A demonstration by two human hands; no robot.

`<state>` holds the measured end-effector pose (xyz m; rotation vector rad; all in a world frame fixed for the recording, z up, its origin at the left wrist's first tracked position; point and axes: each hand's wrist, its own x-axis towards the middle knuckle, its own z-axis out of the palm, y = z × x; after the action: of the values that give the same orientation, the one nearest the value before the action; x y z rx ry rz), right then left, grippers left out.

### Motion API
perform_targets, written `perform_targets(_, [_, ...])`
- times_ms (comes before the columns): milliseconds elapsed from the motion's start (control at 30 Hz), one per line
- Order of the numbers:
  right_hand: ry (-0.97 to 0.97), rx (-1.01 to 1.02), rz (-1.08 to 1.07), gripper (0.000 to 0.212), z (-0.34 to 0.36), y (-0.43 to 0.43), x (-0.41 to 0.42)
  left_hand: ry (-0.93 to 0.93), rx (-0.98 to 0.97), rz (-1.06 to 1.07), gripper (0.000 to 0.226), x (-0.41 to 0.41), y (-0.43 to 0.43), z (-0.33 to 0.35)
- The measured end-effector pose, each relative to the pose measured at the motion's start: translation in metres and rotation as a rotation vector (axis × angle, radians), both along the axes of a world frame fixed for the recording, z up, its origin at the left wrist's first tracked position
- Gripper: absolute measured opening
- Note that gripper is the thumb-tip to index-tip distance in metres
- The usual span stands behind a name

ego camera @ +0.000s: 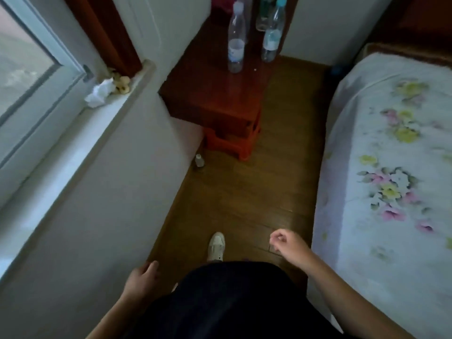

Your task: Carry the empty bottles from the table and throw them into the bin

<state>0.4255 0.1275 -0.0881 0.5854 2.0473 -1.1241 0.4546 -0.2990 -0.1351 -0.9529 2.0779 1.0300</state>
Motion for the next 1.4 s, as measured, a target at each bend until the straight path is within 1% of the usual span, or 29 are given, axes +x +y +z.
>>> perform_targets(100, [-0.045, 0.065, -0.184, 0.008, -0.012, 0.032, 0.007, -0.016, 0.049, -0.126, 0.03, -0.087, 0.026, -0.006])
perform_targets(167, [-0.079, 0.083, -0.304, 0.009, -0.02, 0.051, 0.021, -0.021, 0.048, -0.297, 0.029, -0.14, 0.056, 0.005])
perform_targets(267, [-0.082, 0.109, -0.429, 0.02, -0.026, 0.074, 0.038, 0.001, 0.046, -0.581, 0.03, -0.211, 0.108, 0.021])
perform_targets(333, [-0.1, 0.124, -0.498, 0.027, -0.021, 0.086, 0.043, 0.017, 0.026, -0.728, 0.029, -0.253, 0.141, 0.024])
perform_targets(467, [-0.142, 0.107, -0.671, 0.022, -0.023, 0.119, 0.038, 0.003, 0.011, -0.89, 0.034, -0.314, 0.207, 0.022])
perform_targets(567, [-0.12, 0.08, -0.701, 0.017, -0.045, 0.157, 0.013, 0.013, 0.012, -0.92, 0.036, -0.347, 0.254, 0.024])
perform_targets(633, [-0.119, 0.058, -0.669, 0.019, -0.056, 0.185, -0.014, 0.014, -0.004, -0.895, 0.035, -0.366, 0.276, 0.024])
perform_targets(700, [-0.121, 0.053, -0.626, 0.027, -0.048, 0.211, -0.053, 0.005, -0.025, -0.841, 0.034, -0.382, 0.291, 0.025])
perform_targets(767, [-0.058, 0.044, -0.561, 0.03, -0.035, 0.234, -0.099, 0.021, -0.042, -0.795, 0.031, -0.39, 0.304, 0.026])
perform_targets(833, [0.023, 0.031, -0.466, 0.022, -0.022, 0.263, -0.149, 0.038, -0.038, -0.751, 0.028, -0.397, 0.323, 0.029])
perform_targets(900, [0.079, 0.01, -0.423, 0.013, -0.009, 0.293, -0.196, 0.037, -0.029, -0.735, 0.027, -0.405, 0.345, 0.035])
perform_targets(1000, [0.143, -0.004, -0.439, 0.011, 0.004, 0.327, -0.254, 0.029, 0.004, -0.77, 0.024, -0.416, 0.38, 0.045])
perform_targets(1100, [0.184, 0.007, -0.426, 0.014, 0.011, 0.357, -0.298, 0.034, 0.057, -0.757, 0.023, -0.445, 0.424, 0.05])
perform_targets(1233, [0.157, 0.082, -0.41, 0.019, 0.0, 0.399, -0.332, 0.002, 0.132, -0.751, 0.025, -0.501, 0.486, 0.048])
perform_targets(1400, [0.048, 0.135, -0.496, 0.02, -0.007, 0.451, -0.347, 0.064, 0.139, -0.787, 0.023, -0.578, 0.552, 0.042])
